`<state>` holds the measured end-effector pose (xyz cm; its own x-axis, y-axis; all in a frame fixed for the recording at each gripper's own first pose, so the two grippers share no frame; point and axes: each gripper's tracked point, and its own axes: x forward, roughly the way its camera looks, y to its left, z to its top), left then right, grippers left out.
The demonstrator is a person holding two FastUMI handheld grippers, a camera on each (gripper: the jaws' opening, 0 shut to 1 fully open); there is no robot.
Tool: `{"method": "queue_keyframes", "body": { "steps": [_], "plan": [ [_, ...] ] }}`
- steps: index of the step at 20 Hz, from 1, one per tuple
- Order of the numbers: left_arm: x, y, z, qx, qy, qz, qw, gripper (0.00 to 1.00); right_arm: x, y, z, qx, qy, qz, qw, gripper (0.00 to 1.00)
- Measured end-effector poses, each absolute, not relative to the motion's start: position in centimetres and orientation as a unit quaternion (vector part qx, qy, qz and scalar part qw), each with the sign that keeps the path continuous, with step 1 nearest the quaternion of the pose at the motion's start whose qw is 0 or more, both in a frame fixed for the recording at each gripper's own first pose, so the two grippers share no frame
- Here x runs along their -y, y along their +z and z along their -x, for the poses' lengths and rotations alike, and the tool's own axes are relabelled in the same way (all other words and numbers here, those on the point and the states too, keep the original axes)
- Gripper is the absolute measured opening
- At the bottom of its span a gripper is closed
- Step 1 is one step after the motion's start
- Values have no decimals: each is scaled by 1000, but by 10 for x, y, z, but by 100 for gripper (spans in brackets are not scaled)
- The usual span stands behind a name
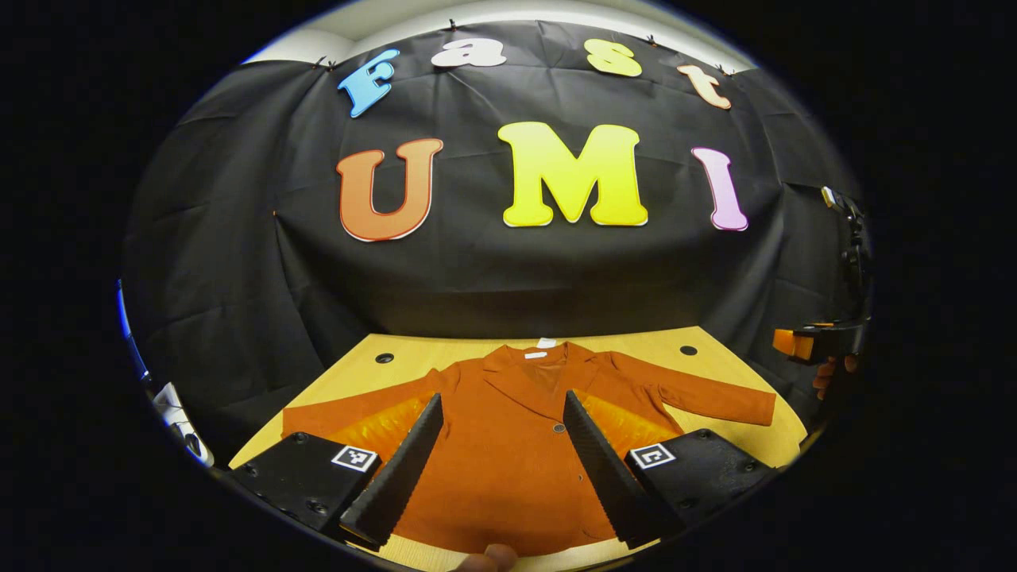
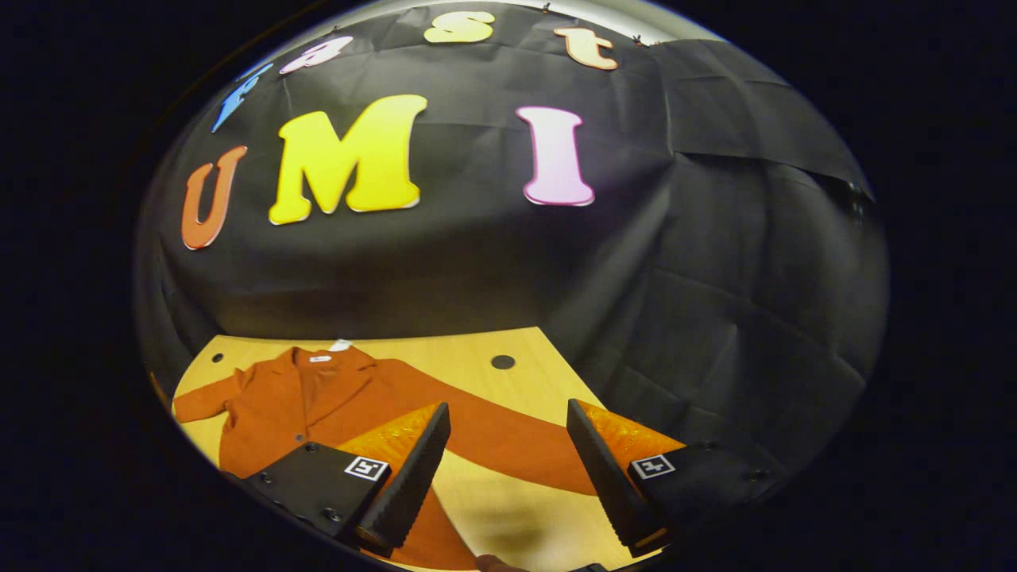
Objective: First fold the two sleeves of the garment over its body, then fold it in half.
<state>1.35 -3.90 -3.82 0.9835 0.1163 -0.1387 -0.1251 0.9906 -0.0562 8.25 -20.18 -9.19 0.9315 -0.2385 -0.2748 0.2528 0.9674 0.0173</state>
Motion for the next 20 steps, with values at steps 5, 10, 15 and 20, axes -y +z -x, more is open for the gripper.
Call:
{"method": "queue_keyframes", "body": {
  "steps": [5,10,15,20],
  "plan": [
    [48,-64,-13,-113,66,39,991,99,275,-148,-95,-213,-192,-16,958,95],
    [59,-85,-9,-150,67,34,986,99,322,-227,-91,-324,-242,-61,912,94],
    [70,-101,-6,-182,68,26,981,99,339,-272,-94,-393,-236,-112,882,94],
    [80,-116,0,-206,79,27,975,99,337,-317,-99,-483,-201,-221,823,88]
  ]
}}
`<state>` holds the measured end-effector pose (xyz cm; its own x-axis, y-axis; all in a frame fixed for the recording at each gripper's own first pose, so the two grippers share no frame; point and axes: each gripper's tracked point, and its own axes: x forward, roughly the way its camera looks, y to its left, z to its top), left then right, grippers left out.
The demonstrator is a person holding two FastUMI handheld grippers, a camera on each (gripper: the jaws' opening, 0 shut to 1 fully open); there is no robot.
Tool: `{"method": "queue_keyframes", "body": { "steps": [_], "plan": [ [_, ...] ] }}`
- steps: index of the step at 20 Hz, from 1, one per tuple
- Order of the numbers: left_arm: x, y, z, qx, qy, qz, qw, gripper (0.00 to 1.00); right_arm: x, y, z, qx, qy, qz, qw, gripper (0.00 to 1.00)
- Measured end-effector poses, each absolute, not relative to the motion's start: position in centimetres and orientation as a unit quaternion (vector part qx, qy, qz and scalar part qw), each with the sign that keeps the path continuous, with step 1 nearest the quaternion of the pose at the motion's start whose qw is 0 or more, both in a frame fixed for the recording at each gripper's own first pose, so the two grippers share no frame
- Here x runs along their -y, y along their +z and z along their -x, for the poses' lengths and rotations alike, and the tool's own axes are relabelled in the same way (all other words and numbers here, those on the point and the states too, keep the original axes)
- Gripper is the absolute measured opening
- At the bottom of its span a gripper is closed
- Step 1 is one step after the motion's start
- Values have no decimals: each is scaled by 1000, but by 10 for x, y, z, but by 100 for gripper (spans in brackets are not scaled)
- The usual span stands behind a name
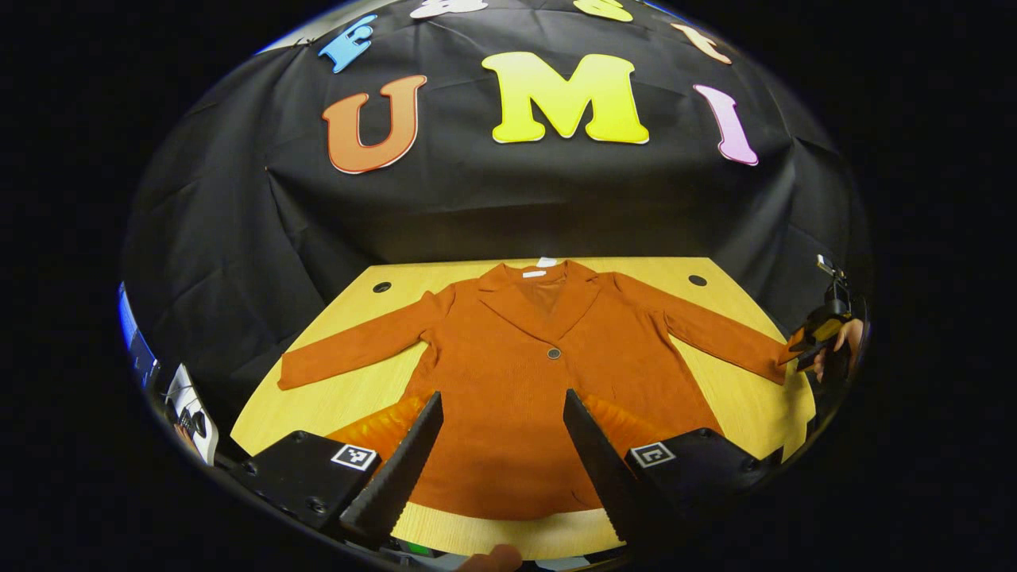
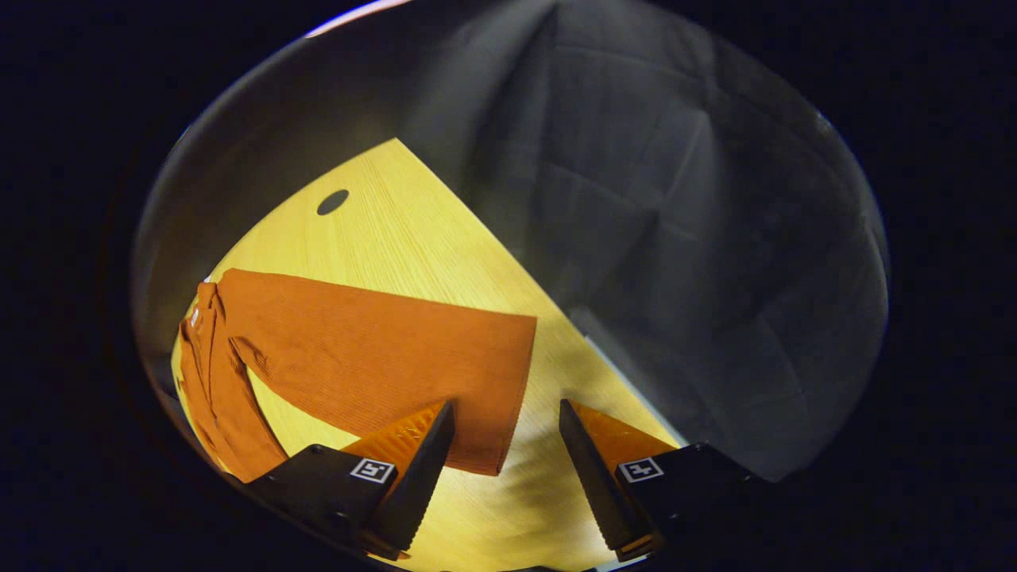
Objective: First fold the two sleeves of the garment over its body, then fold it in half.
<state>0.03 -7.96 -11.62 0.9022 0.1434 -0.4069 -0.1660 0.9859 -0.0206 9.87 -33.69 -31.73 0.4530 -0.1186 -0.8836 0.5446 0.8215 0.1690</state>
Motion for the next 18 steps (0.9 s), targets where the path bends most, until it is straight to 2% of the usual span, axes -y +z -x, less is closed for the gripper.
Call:
{"method": "queue_keyframes", "body": {
  "steps": [2,5,7,8,10,11,13,14,16,18],
  "plan": [
    [83,-122,2,-215,85,30,972,99,339,-314,-113,-484,-191,-264,812,85],
    [86,-133,7,-233,94,40,967,100,343,-313,-120,-523,-183,-312,771,72],
    [86,-137,9,-240,103,47,964,99,329,-308,-130,-531,-154,-378,743,69],
    [85,-139,10,-244,107,49,963,99,322,-314,-129,-549,-151,-401,717,57],
    [83,-140,11,-248,116,51,961,99,321,-315,-133,-550,-150,-405,715,33],
    [82,-140,11,-249,119,52,960,100,320,-315,-132,-554,-144,-395,719,40],
    [81,-141,11,-250,124,54,959,100,320,-315,-130,-562,-131,-366,730,32],
    [80,-141,12,-250,124,57,959,99,319,-315,-130,-564,-128,-358,733,36],
    [80,-144,13,-252,125,67,957,99,320,-317,-130,-564,-140,-356,731,33],
    [74,-148,9,-253,126,78,956,99,326,-322,-128,-565,-162,-342,733,34]
  ]
}}
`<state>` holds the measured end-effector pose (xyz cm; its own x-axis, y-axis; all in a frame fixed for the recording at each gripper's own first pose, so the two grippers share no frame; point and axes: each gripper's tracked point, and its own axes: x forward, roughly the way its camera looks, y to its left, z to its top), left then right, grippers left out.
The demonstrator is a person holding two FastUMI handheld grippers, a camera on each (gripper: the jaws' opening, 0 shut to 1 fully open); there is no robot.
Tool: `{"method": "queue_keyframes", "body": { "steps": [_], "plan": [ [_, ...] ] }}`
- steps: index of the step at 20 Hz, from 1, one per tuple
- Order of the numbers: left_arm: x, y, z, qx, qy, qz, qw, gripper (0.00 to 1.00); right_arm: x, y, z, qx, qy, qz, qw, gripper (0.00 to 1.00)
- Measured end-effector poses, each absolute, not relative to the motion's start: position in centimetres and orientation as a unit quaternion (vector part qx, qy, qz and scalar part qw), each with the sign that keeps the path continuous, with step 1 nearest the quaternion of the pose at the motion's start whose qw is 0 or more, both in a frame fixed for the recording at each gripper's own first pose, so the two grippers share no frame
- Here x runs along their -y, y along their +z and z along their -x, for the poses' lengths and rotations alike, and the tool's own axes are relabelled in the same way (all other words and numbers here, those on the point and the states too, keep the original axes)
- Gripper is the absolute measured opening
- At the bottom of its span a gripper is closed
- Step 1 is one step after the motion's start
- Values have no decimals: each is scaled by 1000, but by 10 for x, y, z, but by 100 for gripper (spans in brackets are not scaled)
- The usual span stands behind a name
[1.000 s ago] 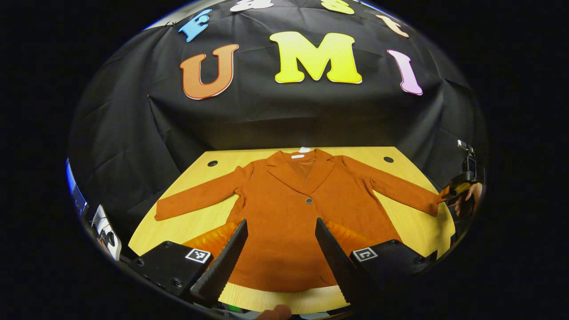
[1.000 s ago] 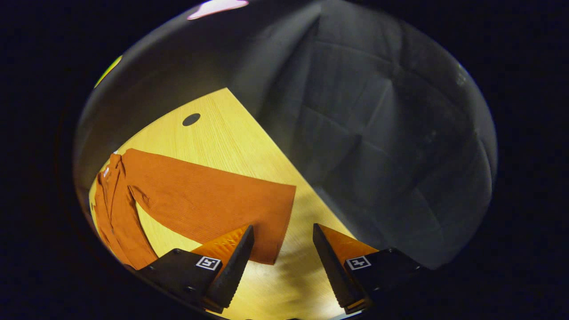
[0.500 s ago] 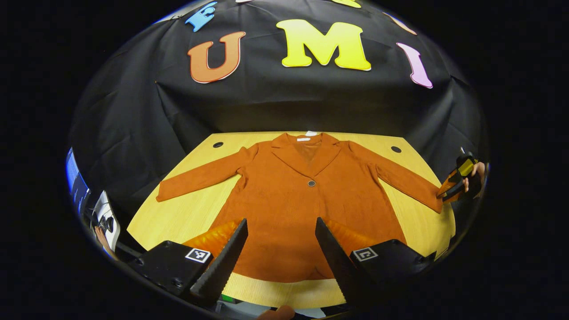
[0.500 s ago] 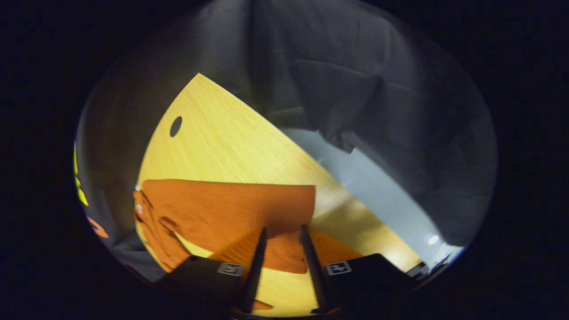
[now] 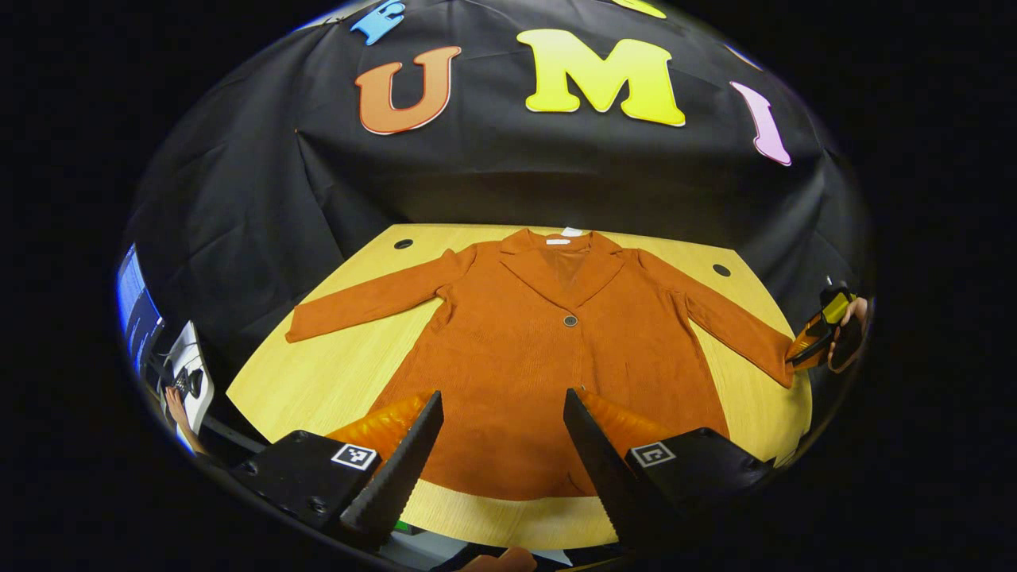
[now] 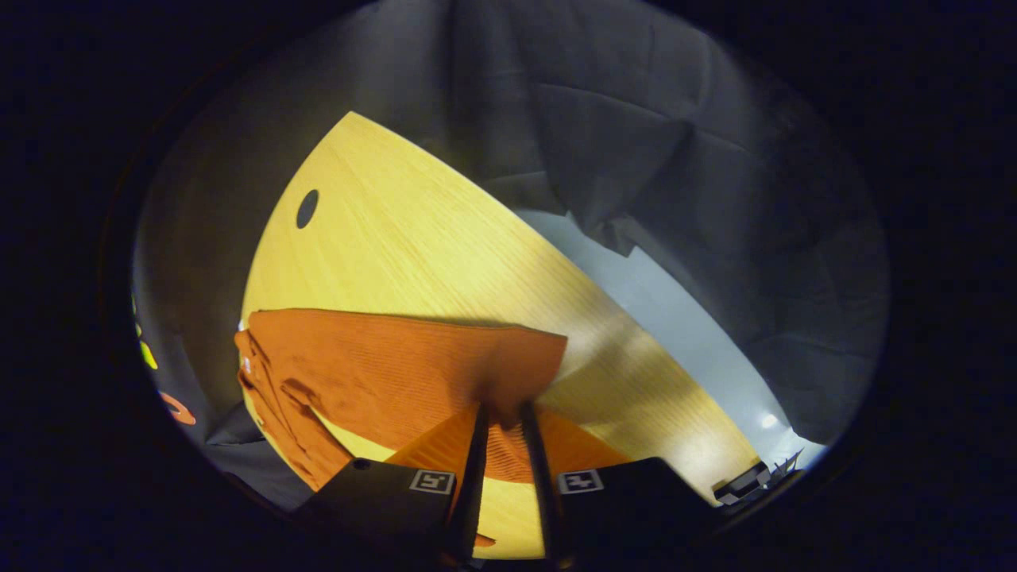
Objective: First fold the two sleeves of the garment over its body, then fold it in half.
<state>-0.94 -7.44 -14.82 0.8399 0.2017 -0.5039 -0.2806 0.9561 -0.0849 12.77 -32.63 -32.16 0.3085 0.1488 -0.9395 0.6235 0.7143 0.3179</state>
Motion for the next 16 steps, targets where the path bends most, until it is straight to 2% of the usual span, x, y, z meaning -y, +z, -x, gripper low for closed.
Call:
{"method": "queue_keyframes", "body": {
  "steps": [2,5,6,10,16],
  "plan": [
    [69,-154,5,-257,125,88,954,99,328,-319,-126,-560,-168,-341,736,13],
    [59,-156,0,-260,116,93,954,99,328,-314,-122,-558,-175,-334,739,10],
    [53,-155,-2,-258,115,92,955,100,326,-320,-119,-563,-184,-323,738,4],
    [29,-158,-9,-254,104,86,958,99,312,-284,-121,-542,-173,-276,774,4],
    [-9,-175,-17,-256,91,83,959,99,212,-169,-166,-481,-84,-253,836,4]
  ]
}}
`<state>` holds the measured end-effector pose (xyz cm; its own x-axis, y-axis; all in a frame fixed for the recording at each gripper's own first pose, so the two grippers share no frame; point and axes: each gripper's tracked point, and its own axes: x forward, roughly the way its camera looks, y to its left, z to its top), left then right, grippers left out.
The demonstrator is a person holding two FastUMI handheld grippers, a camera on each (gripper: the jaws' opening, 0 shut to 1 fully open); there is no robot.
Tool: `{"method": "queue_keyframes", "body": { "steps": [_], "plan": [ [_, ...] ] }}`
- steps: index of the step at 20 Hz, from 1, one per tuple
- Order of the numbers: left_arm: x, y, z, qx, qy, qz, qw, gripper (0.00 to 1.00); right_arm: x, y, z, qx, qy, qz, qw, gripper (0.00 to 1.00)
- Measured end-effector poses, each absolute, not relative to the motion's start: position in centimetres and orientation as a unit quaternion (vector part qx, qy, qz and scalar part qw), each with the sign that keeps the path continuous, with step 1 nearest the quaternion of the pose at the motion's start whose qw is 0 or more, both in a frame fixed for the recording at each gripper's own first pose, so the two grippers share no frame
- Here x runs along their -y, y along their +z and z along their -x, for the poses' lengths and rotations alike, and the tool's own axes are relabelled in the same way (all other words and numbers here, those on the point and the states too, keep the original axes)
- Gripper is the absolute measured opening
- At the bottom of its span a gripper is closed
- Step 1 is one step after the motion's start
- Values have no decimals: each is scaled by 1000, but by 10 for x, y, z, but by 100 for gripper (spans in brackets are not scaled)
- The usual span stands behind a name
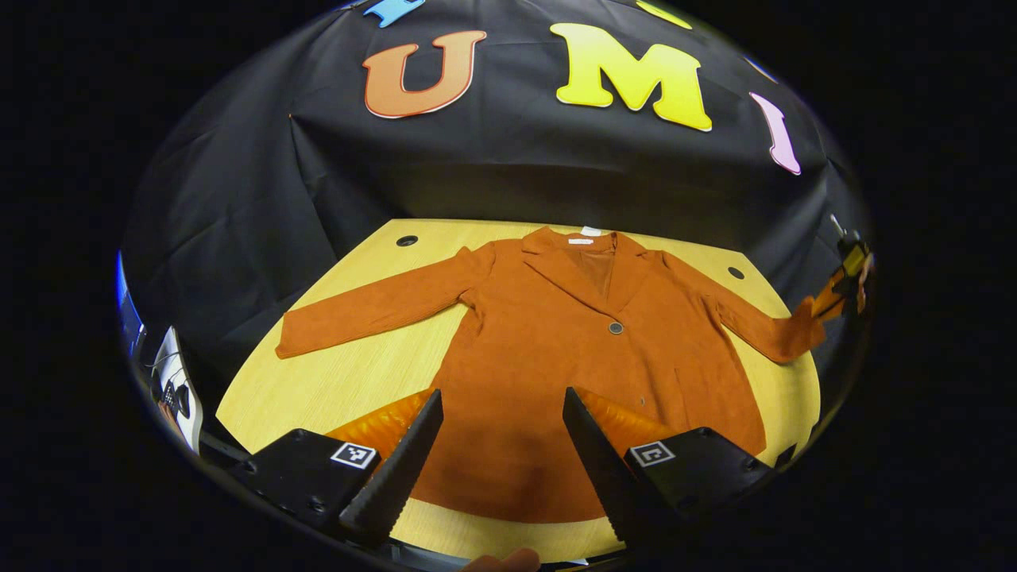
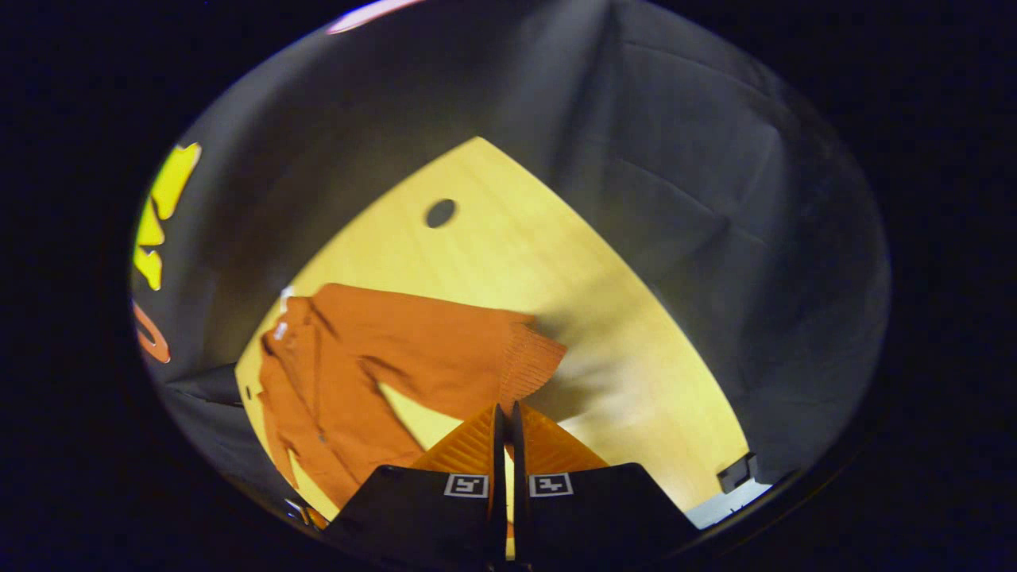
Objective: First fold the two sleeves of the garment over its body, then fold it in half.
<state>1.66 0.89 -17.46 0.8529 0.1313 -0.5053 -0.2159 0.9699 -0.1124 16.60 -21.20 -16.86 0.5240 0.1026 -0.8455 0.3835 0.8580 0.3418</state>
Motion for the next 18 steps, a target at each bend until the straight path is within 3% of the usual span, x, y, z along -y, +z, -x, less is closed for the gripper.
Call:
{"method": "queue_keyframes", "body": {
  "steps": [8,12,18],
  "plan": [
    [-55,-187,-5,-252,68,62,963,99,-9,-65,-226,-424,52,-231,874,4],
    [-83,-192,2,-249,66,72,964,98,-143,-72,-239,-434,127,-190,872,4],
    [-106,-210,27,-251,40,86,963,99,-285,-121,-238,-467,180,-106,859,4]
  ]
}}
